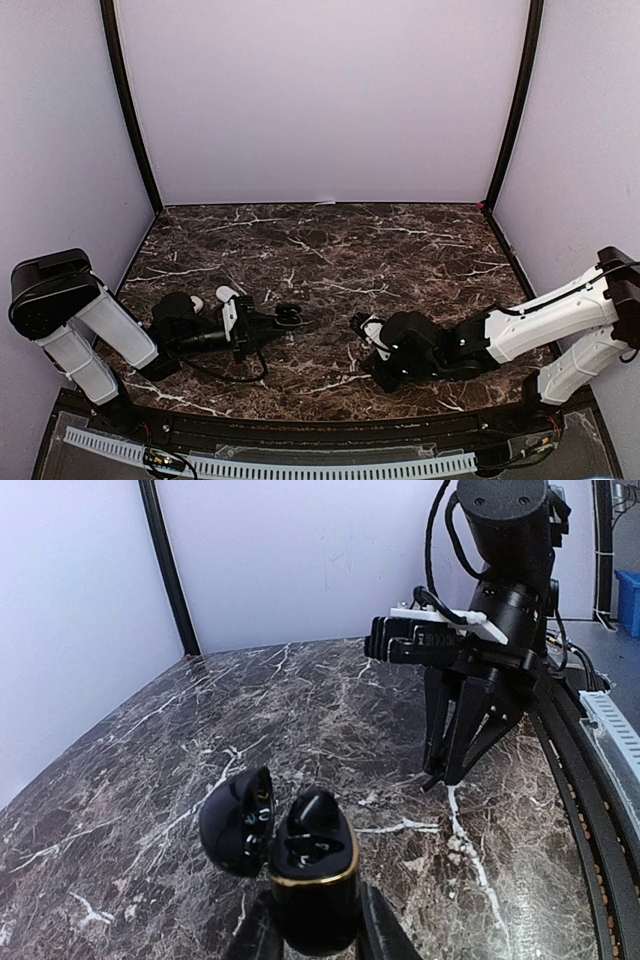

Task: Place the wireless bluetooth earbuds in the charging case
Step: Pick up the left earbud from the center of the board.

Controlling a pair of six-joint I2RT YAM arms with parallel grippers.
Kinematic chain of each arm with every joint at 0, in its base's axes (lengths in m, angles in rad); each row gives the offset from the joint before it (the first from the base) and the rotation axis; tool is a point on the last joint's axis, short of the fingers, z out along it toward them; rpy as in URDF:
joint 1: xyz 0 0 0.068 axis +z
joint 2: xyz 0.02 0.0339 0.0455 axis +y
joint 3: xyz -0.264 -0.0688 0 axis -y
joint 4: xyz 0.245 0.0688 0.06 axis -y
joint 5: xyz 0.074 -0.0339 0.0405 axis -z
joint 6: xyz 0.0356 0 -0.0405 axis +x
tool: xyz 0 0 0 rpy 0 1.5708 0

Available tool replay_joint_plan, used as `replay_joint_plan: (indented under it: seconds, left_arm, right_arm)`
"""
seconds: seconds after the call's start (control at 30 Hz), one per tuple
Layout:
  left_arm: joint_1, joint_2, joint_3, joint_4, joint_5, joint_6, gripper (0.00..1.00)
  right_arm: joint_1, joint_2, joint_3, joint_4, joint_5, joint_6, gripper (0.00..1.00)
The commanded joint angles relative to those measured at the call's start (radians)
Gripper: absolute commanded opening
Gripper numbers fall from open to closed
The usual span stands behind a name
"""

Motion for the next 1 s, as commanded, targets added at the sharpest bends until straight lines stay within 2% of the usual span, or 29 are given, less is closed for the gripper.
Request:
replay_joint_plan:
  seconds: [0.0, 0.3, 0.73, 0.97]
  left_arm:
    - [0.004, 0.002, 0.014, -0.015, 0.050, 0.063, 0.00]
    - [-0.018, 0.014, 0.038, -0.092, 0.103, 0.160, 0.00]
    - [-0.055, 0.021, 0.065, -0.169, 0.120, 0.225, 0.00]
    - [-0.076, 0.019, 0.080, -0.217, 0.113, 0.265, 0.00]
  right_arm:
    - [0.006, -0.056, 0.035, -0.068, -0.070, -0.010, 0.06]
    - [0.006, -0.119, 0.109, -0.124, -0.189, -0.008, 0.06]
    - [0.006, -0.069, 0.254, -0.099, -0.335, 0.022, 0.05]
    - [0.005, 0.002, 0.339, -0.088, -0.347, 0.035, 0.01]
